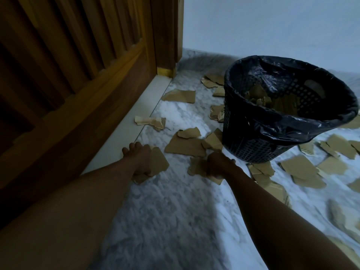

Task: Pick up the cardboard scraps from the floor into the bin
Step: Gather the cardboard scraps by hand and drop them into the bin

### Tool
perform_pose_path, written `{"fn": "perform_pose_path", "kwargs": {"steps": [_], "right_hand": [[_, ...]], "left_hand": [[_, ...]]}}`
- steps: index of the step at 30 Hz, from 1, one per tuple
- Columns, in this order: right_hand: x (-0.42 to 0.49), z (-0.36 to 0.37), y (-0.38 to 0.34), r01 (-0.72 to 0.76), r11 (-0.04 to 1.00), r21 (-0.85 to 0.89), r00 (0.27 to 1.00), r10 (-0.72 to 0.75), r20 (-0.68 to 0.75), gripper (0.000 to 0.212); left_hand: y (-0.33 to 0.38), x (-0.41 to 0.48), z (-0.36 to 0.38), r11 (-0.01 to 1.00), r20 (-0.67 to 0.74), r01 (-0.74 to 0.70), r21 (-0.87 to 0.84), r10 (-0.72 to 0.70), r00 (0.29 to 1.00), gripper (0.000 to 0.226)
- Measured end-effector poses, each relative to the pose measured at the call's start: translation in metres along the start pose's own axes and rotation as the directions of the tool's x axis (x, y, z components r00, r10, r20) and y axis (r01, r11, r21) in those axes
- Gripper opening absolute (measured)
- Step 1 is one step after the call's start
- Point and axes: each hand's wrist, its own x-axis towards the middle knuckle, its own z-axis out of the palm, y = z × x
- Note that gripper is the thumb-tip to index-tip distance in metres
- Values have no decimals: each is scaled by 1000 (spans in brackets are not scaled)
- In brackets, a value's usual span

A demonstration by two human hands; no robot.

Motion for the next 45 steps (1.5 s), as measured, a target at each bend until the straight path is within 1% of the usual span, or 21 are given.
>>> {"fn": "perform_pose_path", "kwargs": {"steps": [1,3,4,6,8,9,10,12,14,16,18,20,24,28,29,32,34,37,39,41,45], "right_hand": [[-2,-1,1,11,999,40,1000,-11,-11,11],[-5,-4,0,27,997,71,998,-23,-56,16],[-2,-4,1,57,997,59,995,-52,-91,22],[-1,-5,-1,62,998,-16,989,-63,-134,28],[6,-2,2,19,994,-110,986,-37,-163,37],[8,-2,1,9,987,-162,984,-38,-175,40],[10,-3,1,43,970,-238,974,-93,-205,41],[13,-9,-3,53,988,-147,982,-78,-171,47],[16,-14,-6,12,1000,5,995,-11,-103,57],[16,-14,-10,-38,991,128,999,42,-26,56],[16,-12,-15,40,999,37,999,-40,9,48],[14,-6,-23,82,996,-26,996,-81,30,41],[-4,2,-38,122,984,-129,992,-117,44,40],[-21,13,-40,125,980,-155,991,-116,67,31],[-26,13,-41,120,982,-146,990,-108,90,30],[-39,7,-42,100,988,-119,982,-78,170,32],[-41,-2,-40,84,995,-61,988,-75,137,39],[-29,-12,-34,-63,975,212,998,57,31,45],[-22,-10,-32,-183,924,334,982,187,20,64],[-20,3,-38,-241,923,301,968,249,14,76],[-16,27,-49,-340,865,369,908,403,-109,67]], "left_hand": [[2,-2,0,999,-66,-12,-46,9,998,92],[9,2,-2,995,-172,-95,-15,91,981,105],[16,3,-5,988,-200,-145,59,154,968,113],[34,5,-13,937,-238,-235,258,298,925,113],[53,6,-21,868,-235,-294,400,408,882,94],[63,6,-25,848,-208,-327,417,440,874,77],[72,7,-28,840,-161,-347,418,444,881,62],[84,12,-31,831,-89,-368,416,440,893,46],[84,19,-29,816,-55,-380,436,446,893,43],[73,21,-24,804,-59,-387,451,459,886,45],[60,20,-20,807,-97,-355,471,448,889,47],[52,15,-18,830,-102,-331,449,416,904,47],[48,9,-10,832,-100,-329,446,411,906,35],[39,-9,-5,826,-123,-354,438,446,887,47],[34,-13,-1,836,-116,-373,401,451,885,51],[26,-27,8,895,-84,-413,170,431,898,55],[27,-30,10,901,-72,-416,121,426,902,59],[32,-31,8,876,-48,-439,197,456,889,76],[34,-30,5,866,-33,-449,221,467,884,76],[35,-29,3,868,-16,-443,223,458,889,77],[36,-31,1,834,5,-441,332,466,885,87]]}}
